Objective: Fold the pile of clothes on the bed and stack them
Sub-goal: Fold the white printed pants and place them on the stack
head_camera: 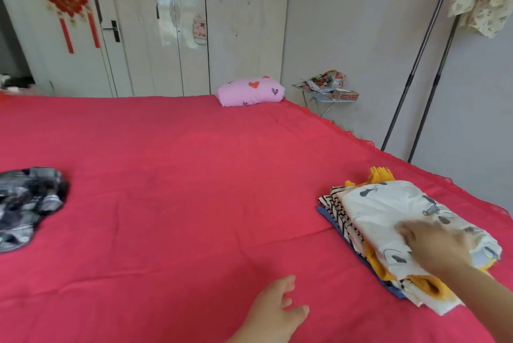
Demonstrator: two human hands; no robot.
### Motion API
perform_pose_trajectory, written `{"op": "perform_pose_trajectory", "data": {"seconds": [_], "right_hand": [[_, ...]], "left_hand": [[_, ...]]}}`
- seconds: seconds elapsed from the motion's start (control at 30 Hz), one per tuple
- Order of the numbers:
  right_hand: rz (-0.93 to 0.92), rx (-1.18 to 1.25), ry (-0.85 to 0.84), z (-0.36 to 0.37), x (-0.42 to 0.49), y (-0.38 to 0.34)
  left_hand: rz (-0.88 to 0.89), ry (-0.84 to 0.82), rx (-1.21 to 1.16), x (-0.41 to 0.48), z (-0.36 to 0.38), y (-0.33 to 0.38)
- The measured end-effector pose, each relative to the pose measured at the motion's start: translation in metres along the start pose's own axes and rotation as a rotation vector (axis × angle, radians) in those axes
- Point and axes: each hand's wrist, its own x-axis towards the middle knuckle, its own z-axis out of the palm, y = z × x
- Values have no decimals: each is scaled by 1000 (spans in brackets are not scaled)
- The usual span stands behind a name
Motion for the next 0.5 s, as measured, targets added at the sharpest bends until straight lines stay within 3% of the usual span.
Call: {"op": "perform_pose_trajectory", "data": {"seconds": [0.13,0.3,0.5], "right_hand": [[-139,149,32,3,-33,-57],[-478,192,24,-9,-111,-181],[-776,231,-22,-42,-227,-323]], "left_hand": [[-14,126,142,-41,-49,-5],[-25,297,437,-94,-128,-25],[-126,438,525,-160,-202,-63]]}}
